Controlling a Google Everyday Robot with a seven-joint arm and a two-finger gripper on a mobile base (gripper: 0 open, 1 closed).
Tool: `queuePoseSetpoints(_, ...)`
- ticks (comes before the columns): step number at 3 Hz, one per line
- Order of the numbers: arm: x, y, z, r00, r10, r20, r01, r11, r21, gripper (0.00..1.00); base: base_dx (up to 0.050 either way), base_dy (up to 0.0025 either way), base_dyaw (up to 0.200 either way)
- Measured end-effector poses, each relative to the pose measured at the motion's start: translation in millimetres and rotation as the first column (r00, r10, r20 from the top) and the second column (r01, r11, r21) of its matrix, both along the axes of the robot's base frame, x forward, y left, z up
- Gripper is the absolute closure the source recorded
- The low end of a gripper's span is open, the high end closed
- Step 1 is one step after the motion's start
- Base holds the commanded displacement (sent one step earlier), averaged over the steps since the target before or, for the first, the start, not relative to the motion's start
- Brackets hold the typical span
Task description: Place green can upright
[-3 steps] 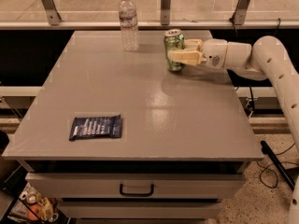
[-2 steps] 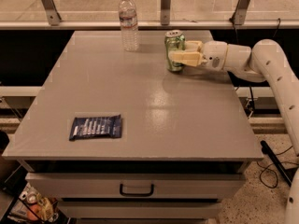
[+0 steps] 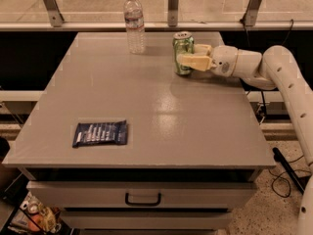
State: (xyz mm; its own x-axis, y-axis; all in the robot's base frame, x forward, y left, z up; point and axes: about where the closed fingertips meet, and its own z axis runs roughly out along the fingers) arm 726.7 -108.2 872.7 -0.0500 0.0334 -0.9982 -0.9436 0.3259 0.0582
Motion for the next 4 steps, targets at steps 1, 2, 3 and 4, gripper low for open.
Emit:
queuePoseSetpoints(1, 0.0, 0.1, 1.6, 1.0000, 0.000, 0.000, 0.000, 1.000, 0.000, 0.81, 0.000, 0.00000, 0.000)
queuePoseSetpoints(2, 0.0, 0.3, 2.5, 1.0000, 0.000, 0.000, 0.000, 1.000, 0.000, 0.59, 0.000, 0.00000, 0.000)
queuePoseSetpoints(3, 0.0, 0.4, 3.2, 1.0000, 0.001, 0.000, -0.001, 1.000, 0.000, 0.36, 0.000, 0.00000, 0.000)
queuePoseSetpoints(4, 0.0, 0.5, 3.3, 1.0000, 0.001, 0.000, -0.001, 1.000, 0.000, 0.12, 0.000, 0.00000, 0.000)
